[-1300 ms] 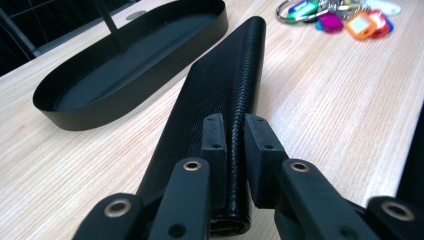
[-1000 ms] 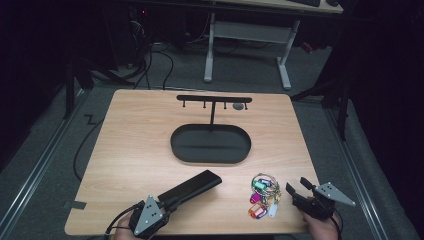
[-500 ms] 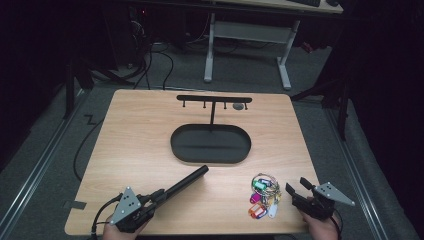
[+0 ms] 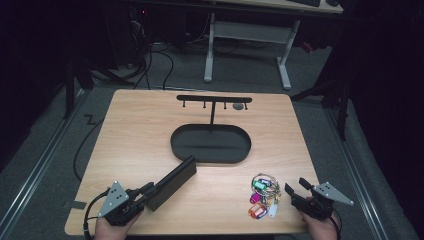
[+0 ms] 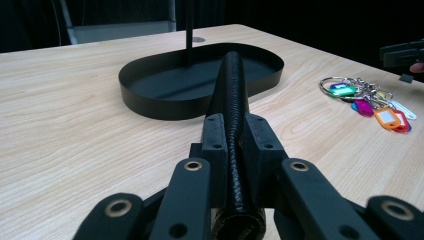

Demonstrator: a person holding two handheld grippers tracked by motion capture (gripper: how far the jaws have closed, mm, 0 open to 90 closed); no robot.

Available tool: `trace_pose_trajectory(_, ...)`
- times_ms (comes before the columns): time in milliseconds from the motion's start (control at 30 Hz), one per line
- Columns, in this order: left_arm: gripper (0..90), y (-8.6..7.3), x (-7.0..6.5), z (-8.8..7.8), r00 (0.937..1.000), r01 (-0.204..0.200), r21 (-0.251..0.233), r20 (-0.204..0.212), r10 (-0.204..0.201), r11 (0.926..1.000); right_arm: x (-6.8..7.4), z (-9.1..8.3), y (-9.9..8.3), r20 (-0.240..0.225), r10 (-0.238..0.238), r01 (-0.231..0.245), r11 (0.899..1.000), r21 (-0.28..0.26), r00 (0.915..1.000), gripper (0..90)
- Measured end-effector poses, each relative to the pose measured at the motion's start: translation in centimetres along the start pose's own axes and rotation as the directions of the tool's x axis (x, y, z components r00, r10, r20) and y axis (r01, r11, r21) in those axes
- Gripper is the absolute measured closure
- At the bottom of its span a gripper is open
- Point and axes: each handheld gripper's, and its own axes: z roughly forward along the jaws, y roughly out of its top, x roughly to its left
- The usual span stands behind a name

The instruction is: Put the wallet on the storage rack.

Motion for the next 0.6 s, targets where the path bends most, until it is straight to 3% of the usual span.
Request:
trace_pose_trajectory(267, 80.0, -0.34, 0.85, -0.12, 0.9997, 0.022, -0.007, -0.007, -0.022, 0.9997, 0.01, 0.1, -0.04, -0.006, -0.006, 0.006, 1.0, 0.008, 1.0, 35.0)
trace_pose_trajectory(600, 77.7, -0.39, 0.73, -0.12, 0.9997, 0.002, -0.006, -0.026, -0.002, 1.0, 0.04, 0.16, -0.08, -0.008, -0.003, 0.003, 1.0, 0.011, 1.0, 35.0)
